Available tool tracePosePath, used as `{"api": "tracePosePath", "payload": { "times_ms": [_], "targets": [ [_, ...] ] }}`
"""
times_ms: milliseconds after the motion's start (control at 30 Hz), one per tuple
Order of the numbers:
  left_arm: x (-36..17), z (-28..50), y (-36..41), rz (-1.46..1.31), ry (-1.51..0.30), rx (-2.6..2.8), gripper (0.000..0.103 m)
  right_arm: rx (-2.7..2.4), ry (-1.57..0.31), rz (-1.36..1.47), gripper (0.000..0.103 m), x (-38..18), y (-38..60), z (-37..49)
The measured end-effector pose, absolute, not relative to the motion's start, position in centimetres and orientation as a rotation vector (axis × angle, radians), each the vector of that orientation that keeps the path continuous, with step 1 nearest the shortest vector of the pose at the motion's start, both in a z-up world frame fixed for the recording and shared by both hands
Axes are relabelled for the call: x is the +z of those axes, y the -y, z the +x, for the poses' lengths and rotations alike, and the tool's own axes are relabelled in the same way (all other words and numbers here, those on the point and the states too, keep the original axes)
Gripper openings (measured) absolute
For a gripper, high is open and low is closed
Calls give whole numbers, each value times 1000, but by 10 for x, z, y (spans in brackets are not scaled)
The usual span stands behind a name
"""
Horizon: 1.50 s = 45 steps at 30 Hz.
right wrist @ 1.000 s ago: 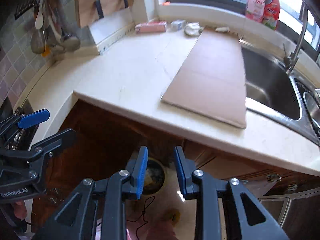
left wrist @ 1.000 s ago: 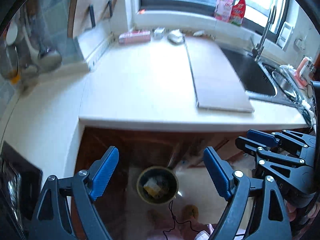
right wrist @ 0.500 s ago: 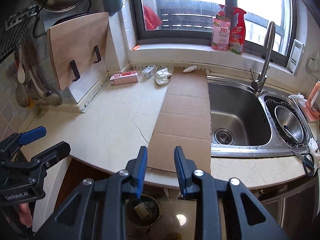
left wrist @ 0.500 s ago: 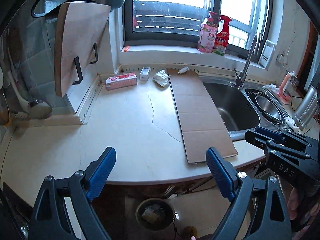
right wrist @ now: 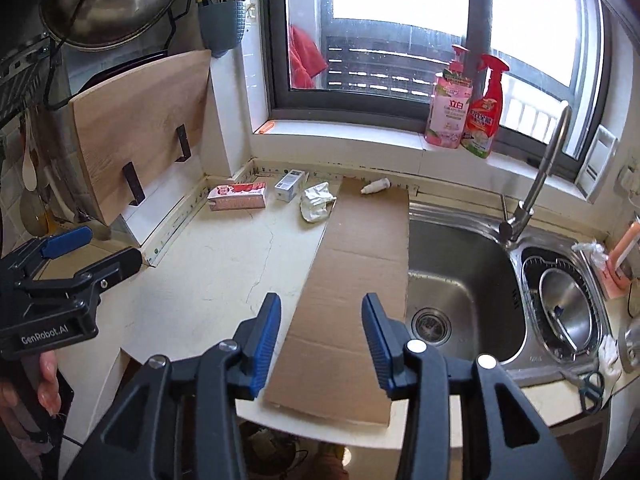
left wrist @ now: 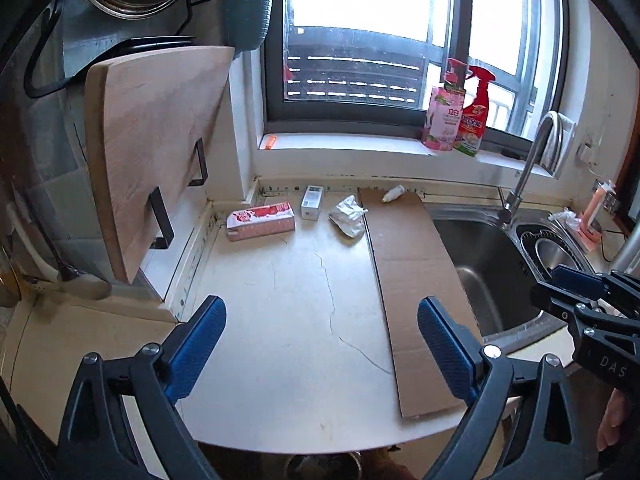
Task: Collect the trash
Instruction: 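Raise both open tools back toward the remaining counter trash, then grasp the crumpled white tissue with the left tool while the right tool grasps the small white bottle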
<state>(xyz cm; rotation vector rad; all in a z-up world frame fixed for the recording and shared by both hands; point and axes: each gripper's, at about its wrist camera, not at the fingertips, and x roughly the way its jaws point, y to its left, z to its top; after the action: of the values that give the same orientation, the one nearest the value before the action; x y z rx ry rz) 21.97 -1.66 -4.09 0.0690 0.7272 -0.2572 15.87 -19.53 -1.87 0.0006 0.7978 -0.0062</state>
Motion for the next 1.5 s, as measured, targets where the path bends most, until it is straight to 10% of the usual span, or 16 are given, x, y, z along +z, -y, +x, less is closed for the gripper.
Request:
{"api": "tracePosePath", "payload": {
  "times_ms": [967, 1500],
  "targets": [
    [-201, 579, 159, -101, -1109, -51, 96, 16, -986, 352, 43, -154, 369, 533],
    [-263, 604, 154, -253, -1215, -45, 47, -31, -1009, 362, 43, -202, 358, 574]
  ]
}}
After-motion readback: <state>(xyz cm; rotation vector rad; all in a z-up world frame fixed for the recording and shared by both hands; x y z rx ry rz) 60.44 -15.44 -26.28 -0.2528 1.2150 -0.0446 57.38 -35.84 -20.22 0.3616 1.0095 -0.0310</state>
